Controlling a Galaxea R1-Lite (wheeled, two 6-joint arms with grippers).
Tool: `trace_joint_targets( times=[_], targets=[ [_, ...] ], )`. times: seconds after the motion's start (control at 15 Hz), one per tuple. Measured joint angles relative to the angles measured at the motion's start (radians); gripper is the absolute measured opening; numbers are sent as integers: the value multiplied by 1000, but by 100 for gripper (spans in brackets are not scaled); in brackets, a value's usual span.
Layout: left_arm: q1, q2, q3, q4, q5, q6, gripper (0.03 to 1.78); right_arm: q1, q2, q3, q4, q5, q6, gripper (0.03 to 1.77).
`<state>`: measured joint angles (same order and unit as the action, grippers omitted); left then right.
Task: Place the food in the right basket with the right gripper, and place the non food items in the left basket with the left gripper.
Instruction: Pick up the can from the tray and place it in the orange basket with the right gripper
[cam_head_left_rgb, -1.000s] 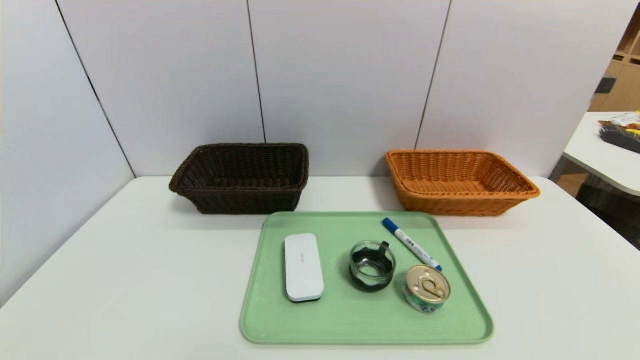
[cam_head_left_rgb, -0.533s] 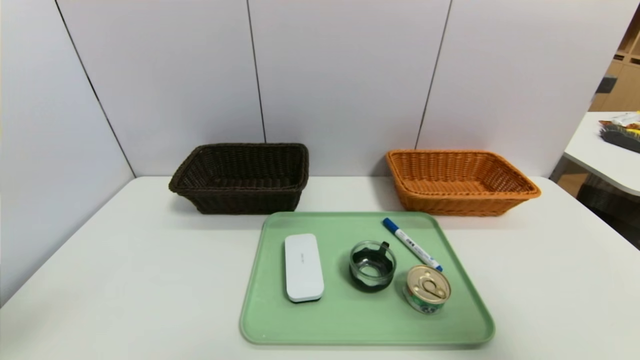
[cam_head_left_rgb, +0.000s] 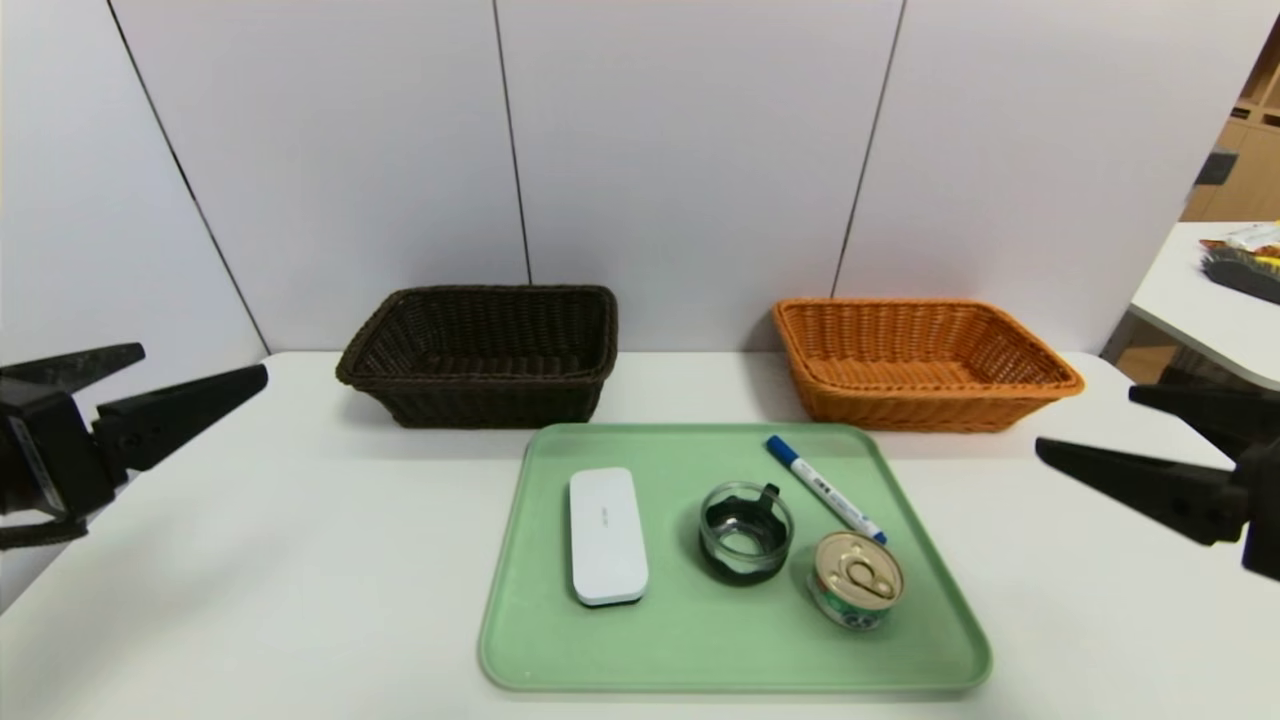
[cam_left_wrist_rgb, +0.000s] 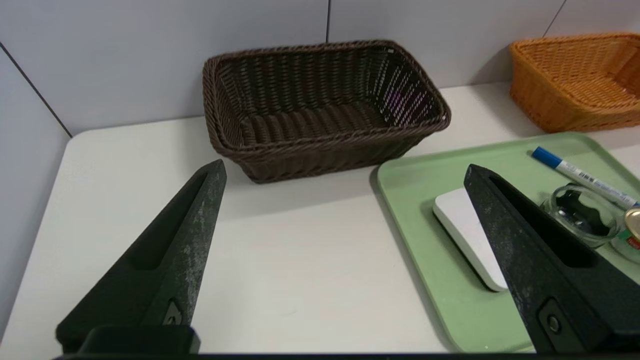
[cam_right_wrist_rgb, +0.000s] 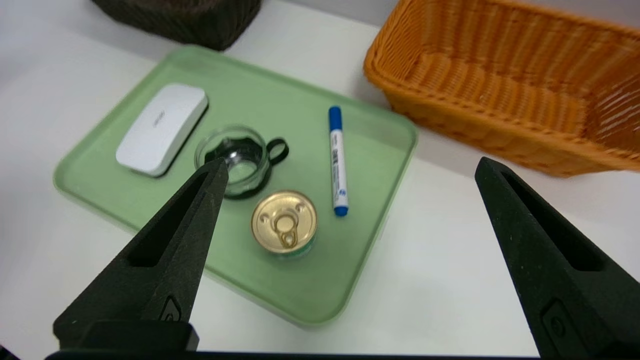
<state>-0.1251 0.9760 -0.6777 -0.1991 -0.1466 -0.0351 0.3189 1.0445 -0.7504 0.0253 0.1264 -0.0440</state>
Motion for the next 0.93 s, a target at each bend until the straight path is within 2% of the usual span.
trace_joint_targets(
  times=[0.2, 0.33, 0.67, 0.93],
  targets=[
    [-6, 4, 134, -132, 14, 13, 169, 65, -14, 206, -153, -31, -4, 171],
    [-35, 3, 189, -148, 20, 12, 169, 102, -47, 320, -210, -36, -6, 171],
    [-132, 8, 292, -152, 52, 6, 169, 195, -164, 510, -220, -29, -6, 171],
    [-150, 21, 314, -155, 53, -1, 169, 226, -234, 569, -230, -23, -2, 171]
  ],
)
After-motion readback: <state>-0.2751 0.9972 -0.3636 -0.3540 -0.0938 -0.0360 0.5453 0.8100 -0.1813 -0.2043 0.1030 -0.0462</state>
